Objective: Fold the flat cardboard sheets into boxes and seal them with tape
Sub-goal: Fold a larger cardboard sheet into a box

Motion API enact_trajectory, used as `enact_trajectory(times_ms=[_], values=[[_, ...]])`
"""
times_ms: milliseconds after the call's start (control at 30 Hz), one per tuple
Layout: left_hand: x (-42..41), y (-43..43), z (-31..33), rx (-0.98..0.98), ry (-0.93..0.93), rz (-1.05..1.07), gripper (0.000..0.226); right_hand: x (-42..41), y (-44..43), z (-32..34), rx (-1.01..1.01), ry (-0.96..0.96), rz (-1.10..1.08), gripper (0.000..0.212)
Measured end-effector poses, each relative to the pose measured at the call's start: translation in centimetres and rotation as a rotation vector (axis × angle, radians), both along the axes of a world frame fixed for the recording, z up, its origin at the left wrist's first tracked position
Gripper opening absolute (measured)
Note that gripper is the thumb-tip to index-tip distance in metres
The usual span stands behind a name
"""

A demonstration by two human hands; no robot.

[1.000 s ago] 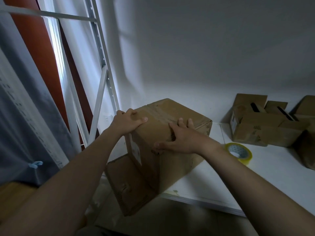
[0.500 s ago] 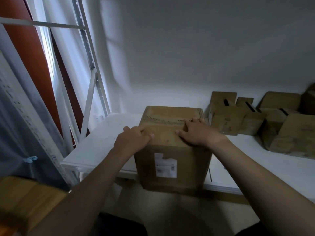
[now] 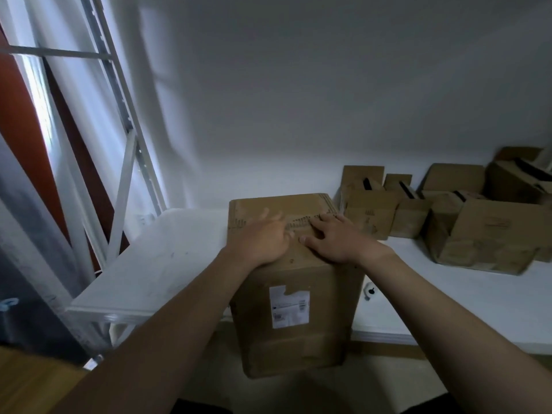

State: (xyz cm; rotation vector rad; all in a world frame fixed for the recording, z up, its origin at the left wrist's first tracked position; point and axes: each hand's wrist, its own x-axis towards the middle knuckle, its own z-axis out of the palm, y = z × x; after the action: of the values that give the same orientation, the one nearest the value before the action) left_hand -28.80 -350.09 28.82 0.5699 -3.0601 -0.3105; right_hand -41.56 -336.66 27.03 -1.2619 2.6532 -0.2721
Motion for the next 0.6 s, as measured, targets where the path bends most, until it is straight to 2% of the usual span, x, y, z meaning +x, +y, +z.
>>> enact_trajectory(times_ms=[67,167,267,333,367,400,533,600], values=[[-1.2,0.6,-0.2,0.033,-0.108,0.019,0.067,-0.3,0.7,0.6,-0.023,-0.026,0.045,0.074],[-2.6,1.2,-0.3,0.05,-0.152,0.106,0.08,-2.1,2.5,1.3,-0.122,-0.037,0.071,0.061],[-3.9,1.5,-0.1,0.093,-0.151,0.18,0.091,-4.9,4.4,0.5,-0.336,-0.042,-0.022,0.041],[-4.8,2.0,-0.2,0.114,-0.128,0.211,0.112,-6.9,5.4,-1.1,-0.457,-0.132,-0.108,0.03],[-5.2,2.3,-0.3,0.121,-0.121,0.227,0.121,-7.8,5.7,-2.0,-0.468,-0.168,-0.136,0.031],[-5.4,2.6,-0.3,0.128,-0.114,0.244,0.121,-8.8,6.0,-3.2,-0.448,-0.191,-0.159,0.034],[-6.7,3.1,0.0,0.007,-0.02,0.323,0.078,-12.2,6.3,-7.7,-0.241,-0.183,-0.195,0.035],[-7.2,3.0,-0.3,-0.077,-0.011,0.32,0.071,-13.1,5.7,-9.7,-0.161,-0.21,-0.181,0.033]])
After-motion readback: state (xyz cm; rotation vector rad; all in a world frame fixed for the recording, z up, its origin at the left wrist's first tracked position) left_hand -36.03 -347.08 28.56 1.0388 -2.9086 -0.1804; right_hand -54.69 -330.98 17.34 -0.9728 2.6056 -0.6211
